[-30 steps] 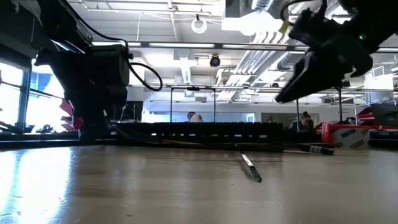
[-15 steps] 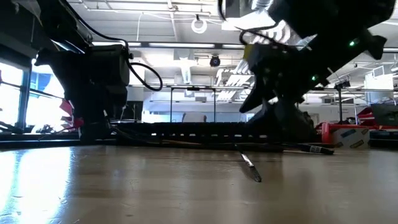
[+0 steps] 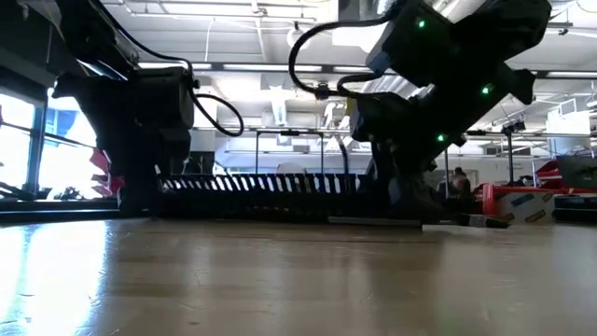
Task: Ziptie cables
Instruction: Put the zip-tied cables into the black cable duct
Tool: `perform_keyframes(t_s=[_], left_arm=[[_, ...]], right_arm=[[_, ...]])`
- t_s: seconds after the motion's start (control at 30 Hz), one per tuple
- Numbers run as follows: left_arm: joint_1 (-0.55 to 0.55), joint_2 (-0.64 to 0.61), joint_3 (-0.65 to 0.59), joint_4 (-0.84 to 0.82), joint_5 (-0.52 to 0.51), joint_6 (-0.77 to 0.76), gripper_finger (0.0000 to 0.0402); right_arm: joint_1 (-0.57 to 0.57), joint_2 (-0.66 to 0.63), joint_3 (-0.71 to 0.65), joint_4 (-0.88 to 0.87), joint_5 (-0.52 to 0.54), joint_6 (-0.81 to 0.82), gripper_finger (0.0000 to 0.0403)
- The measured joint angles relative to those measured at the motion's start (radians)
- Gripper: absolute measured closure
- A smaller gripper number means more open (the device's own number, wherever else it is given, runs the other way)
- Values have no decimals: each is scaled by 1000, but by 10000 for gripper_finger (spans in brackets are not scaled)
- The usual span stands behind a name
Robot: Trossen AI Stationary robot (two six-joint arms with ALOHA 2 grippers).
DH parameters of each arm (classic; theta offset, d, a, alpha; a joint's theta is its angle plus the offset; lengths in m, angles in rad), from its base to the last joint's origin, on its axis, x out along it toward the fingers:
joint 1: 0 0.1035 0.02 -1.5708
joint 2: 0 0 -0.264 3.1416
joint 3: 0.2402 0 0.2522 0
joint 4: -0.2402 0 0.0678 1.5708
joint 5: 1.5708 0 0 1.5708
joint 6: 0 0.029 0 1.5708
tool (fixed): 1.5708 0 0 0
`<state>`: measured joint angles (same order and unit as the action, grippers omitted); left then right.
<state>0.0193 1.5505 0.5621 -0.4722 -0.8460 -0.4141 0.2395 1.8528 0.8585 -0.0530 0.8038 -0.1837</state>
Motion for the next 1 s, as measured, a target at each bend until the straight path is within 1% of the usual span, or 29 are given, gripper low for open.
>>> perform_keyframes(t_s=[0.13, 0.27, 0.47, 0.5, 0.6, 0.7, 0.83, 0.9, 1.0], left_arm=[[-7, -2, 0, -11, 40, -2, 306], [-35, -3, 8, -36, 104, -22, 306], [-113, -8, 81, -158, 246, -30, 306], [-127, -12, 95, -175, 275, -29, 305], [-168, -42, 126, -244, 331, -30, 299], [-210, -83, 144, -315, 370, -35, 290], [-251, -162, 140, -385, 441, -88, 283], [-275, -195, 134, -428, 449, -133, 282], [-318, -251, 132, -425, 435, -196, 282]], right_arm=[[-4, -48, -2, -25, -180, 85, 397], [-7, -102, -3, -114, -300, 132, 400], [-7, -177, -3, -212, -492, 141, 401], [-7, -182, -3, -217, -537, 135, 401], [-6, -192, -3, -217, -621, 116, 401], [-4, -191, -21, -226, -669, 100, 402], [3, -190, -63, -211, -730, 89, 402], [5, -193, -90, -160, -734, 93, 402], [9, -192, -111, -94, -725, 121, 402]])
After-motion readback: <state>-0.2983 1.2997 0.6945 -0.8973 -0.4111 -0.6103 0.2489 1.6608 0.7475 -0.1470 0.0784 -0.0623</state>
